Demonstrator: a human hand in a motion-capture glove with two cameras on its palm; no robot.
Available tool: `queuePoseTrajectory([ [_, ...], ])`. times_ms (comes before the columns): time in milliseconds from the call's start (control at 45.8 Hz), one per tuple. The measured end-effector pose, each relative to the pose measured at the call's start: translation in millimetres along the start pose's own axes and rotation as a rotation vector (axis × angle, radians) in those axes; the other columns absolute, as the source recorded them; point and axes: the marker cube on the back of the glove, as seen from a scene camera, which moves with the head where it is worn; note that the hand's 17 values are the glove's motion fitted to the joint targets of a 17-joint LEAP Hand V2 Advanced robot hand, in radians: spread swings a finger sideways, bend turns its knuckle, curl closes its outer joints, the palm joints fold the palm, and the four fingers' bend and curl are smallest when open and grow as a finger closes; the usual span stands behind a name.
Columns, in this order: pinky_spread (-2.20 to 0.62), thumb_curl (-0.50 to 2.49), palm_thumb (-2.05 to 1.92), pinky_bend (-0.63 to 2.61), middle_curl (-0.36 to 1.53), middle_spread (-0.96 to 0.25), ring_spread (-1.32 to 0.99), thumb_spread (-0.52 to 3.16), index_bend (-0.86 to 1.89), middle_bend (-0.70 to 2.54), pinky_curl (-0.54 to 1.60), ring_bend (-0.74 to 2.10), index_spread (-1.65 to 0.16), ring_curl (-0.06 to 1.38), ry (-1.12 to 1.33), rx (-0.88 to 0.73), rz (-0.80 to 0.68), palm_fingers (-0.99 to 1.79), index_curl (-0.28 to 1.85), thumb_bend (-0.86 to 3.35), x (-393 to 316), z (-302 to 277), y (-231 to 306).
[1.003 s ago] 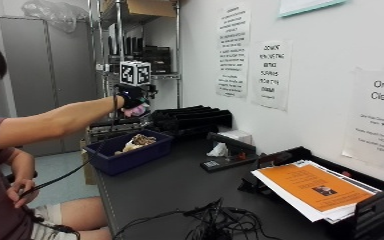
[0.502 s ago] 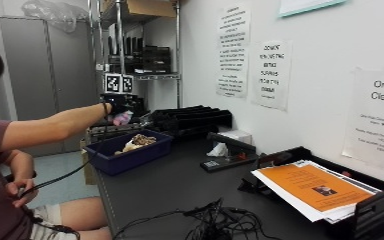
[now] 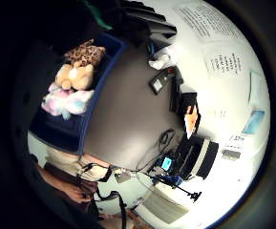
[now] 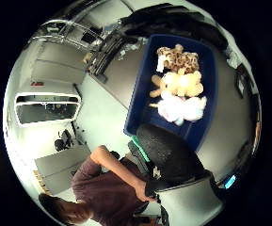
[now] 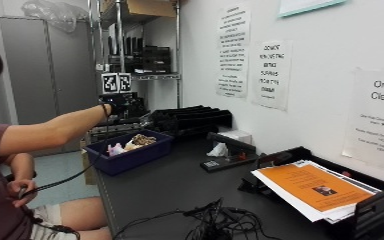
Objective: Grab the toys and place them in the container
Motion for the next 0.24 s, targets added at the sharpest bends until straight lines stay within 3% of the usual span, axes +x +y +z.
queuePoseTrajectory([
  [240,0.00,0.42,-0.03,0.93,0.46,-0.01,-0.05,1.19,0.08,0.16,0.38,0.61,-0.17,0.34,-0.032,0.078,0.044,-0.20,0.21,-0.03,28.0,-5.3,24.5],
])
